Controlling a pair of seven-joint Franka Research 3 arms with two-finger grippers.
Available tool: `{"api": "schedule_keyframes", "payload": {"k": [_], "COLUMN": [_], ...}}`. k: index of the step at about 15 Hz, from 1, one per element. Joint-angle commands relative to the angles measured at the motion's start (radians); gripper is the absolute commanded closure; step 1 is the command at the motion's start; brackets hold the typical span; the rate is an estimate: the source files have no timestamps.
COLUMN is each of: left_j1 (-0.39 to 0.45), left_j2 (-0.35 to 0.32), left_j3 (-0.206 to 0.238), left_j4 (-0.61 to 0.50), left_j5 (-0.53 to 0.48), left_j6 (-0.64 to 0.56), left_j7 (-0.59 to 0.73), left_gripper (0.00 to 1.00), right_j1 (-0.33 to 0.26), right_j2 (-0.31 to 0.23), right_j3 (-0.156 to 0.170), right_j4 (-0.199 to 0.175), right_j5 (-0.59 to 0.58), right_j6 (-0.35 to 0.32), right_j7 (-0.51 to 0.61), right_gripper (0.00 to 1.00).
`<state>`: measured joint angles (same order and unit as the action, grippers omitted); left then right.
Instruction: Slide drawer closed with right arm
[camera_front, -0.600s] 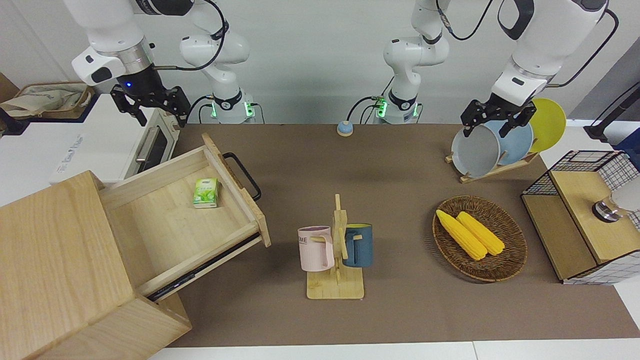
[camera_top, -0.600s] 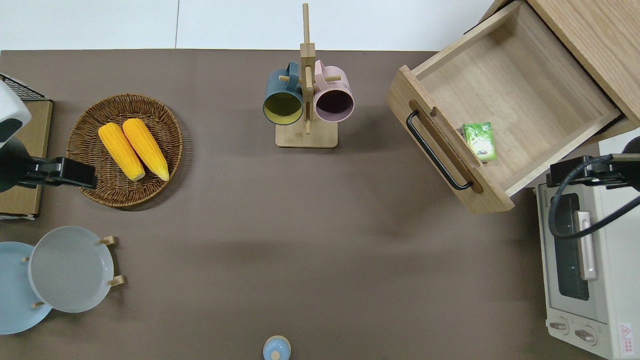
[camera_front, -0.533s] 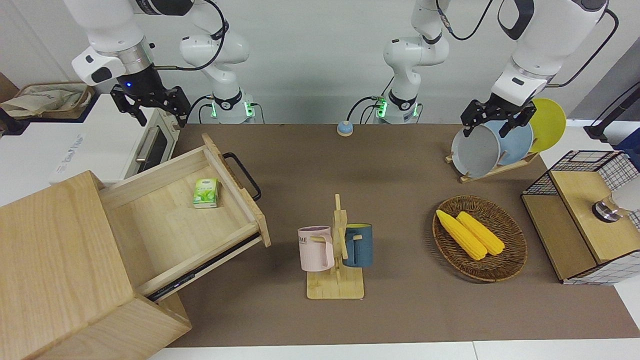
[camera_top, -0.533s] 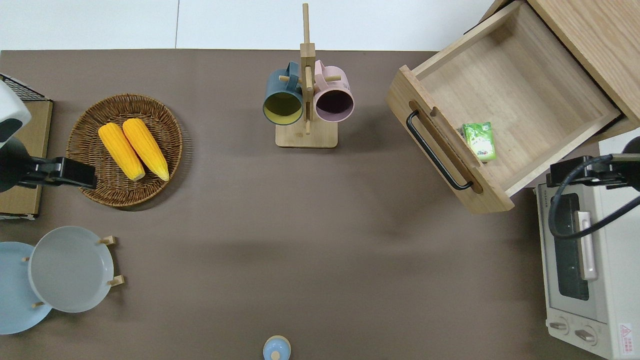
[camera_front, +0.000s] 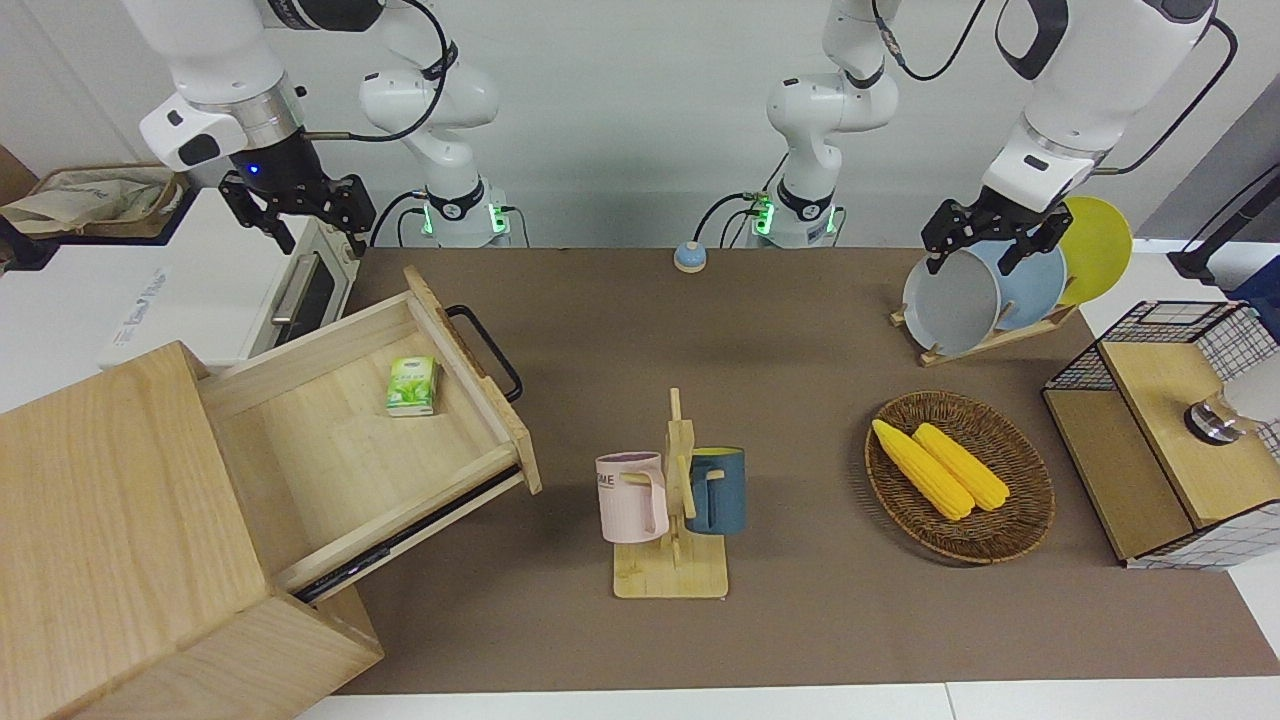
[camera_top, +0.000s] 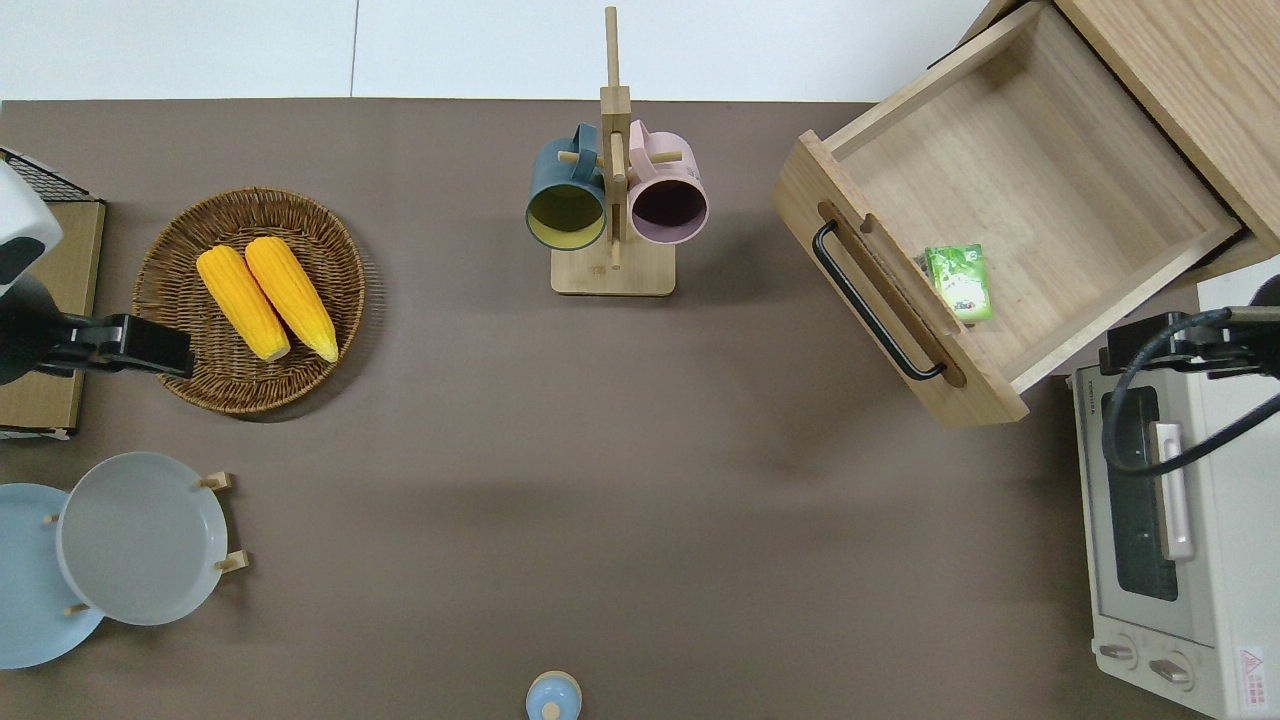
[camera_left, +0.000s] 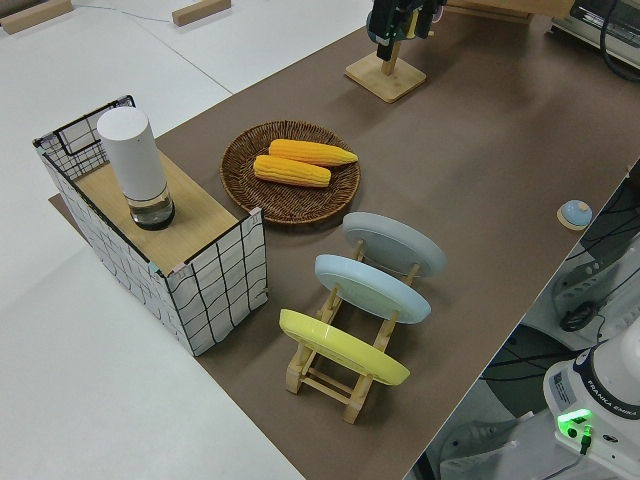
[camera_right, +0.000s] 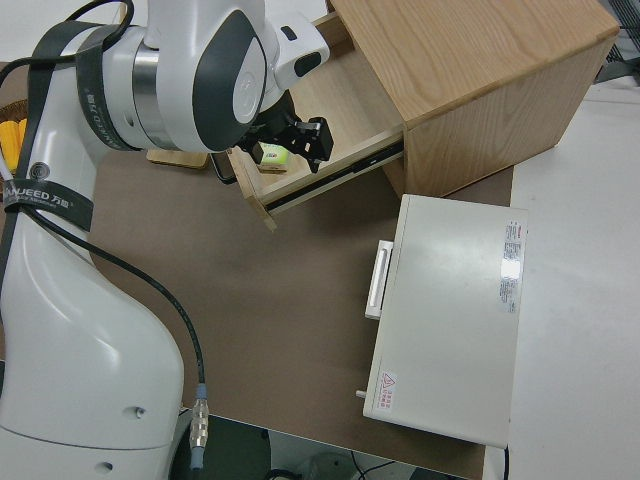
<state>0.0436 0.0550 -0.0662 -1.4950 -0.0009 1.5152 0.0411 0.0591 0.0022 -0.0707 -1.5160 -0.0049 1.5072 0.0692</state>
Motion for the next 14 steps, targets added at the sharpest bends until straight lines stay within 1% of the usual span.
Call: {"api": "schedule_keyframes", "payload": {"k": [1,2,9,10,11,12,14], "left_j1": [-0.007,-0.007,-0.007,-0.007,-0.007,-0.007,-0.007], "left_j2": [-0.004,-0.004,-0.003,-0.004,-0.003,-0.004,-0.004], "left_j3": [0.0,0.0,0.0,0.0,0.0,0.0,0.0], "left_j4": [0.01,0.01,0.009,0.009,0.009,0.01,0.01], "left_j5": [0.018,0.018,0.018,0.018,0.018,0.018,0.018], "left_j6": [-0.018,-0.018,-0.018,-0.018,-0.018,-0.018,-0.018], "left_j7": [-0.01,-0.01,-0.01,-0.01,-0.01,-0.01,-0.01], "left_gripper": [0.01,0.01,0.01,0.01,0.01,0.01,0.01], "right_j1": [-0.007,-0.005,0.001,0.005,0.01,0.013,0.018], "right_j2": [0.002,0.002,0.001,0.001,0.001,0.001,-0.001], "right_j3": [0.002,0.002,0.002,0.003,0.006,0.009,0.015], "right_j4": [0.002,0.002,0.003,0.013,0.029,0.04,0.057], "right_j5": [-0.006,-0.006,-0.007,-0.006,-0.004,-0.006,-0.009], "right_j6": [-0.002,-0.002,-0.004,-0.007,-0.016,-0.036,-0.054], "right_j7": [-0.026,-0.026,-0.026,-0.023,-0.019,-0.012,0.03], "right_gripper": [0.932,0.999,1.0,1.0,1.0,1.0,1.0]}}
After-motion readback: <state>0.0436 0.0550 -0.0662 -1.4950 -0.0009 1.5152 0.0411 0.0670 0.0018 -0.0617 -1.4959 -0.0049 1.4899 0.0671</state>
